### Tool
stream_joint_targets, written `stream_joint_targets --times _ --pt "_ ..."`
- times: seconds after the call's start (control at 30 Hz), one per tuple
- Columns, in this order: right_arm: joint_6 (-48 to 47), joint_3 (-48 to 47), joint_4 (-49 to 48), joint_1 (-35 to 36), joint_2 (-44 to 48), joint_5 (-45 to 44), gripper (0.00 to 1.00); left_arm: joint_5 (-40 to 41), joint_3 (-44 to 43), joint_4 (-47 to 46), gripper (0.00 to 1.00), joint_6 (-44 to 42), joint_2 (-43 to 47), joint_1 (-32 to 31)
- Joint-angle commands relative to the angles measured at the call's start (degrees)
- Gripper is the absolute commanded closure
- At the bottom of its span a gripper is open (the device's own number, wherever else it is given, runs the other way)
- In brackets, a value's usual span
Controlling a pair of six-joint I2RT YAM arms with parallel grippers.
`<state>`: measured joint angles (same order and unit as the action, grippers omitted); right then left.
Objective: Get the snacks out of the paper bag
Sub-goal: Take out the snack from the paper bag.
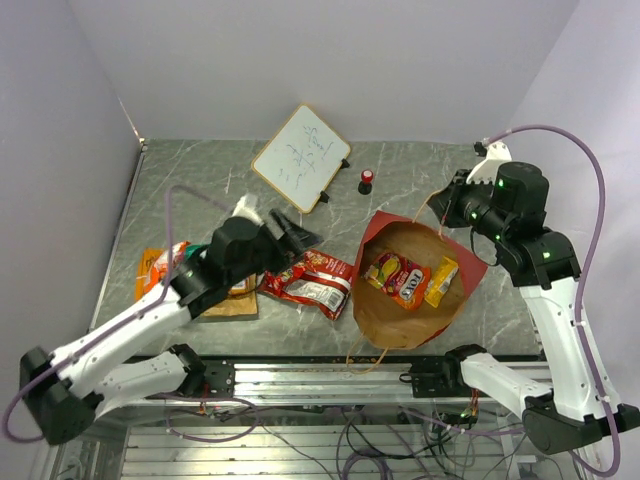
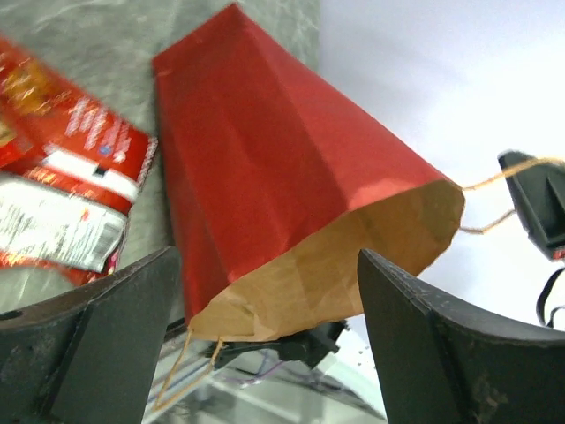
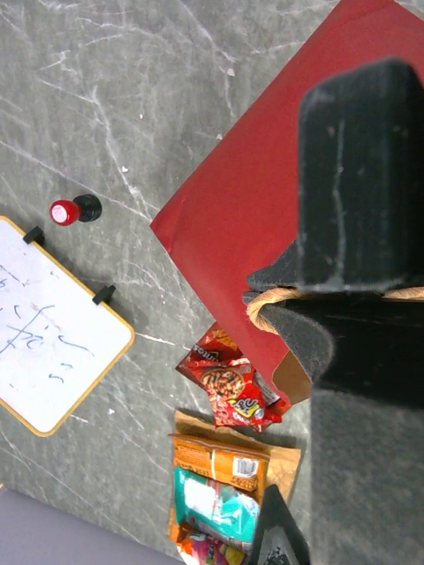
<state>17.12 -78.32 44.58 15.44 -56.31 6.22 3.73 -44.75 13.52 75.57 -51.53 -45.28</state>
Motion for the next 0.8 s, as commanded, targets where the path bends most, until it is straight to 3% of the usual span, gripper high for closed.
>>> stream_joint_targets --times 0.0,0.13,0.23,0.4,0.63,0.77 --pt "-0.8 -1.3 -1.5 0.1 -0.8 0.7 1.0 -6.8 -16.2 -4.9 0.1 -25.0 -10.8 -5.5" --pt "-0.8 -1.4 -1.4 0.0 -0.9 0.7 1.0 -0.1 -24.7 -2.8 0.1 -43.4 -18.9 -21.9" --pt "0.1 -1.2 -1.4 0.0 -0.3 0.7 1.0 3.6 -25.5 -4.1 0.13 -48.2 -24.0 -29.4" --pt "1.5 -1.0 -0.5 0.1 1.4 0.1 1.0 12.7 -22.2 -9.5 0.17 -58.6 -27.8 -34.7" --pt "1.6 -1.2 1.2 0.1 2.5 -0.6 1.0 15.8 -27.8 -1.3 0.14 -95.3 -40.7 -41.3" --pt "1.3 -1.8 1.4 0.0 2.2 -0.8 1.0 15.4 -29.5 -1.5 0.13 -103.7 -46.5 -39.3"
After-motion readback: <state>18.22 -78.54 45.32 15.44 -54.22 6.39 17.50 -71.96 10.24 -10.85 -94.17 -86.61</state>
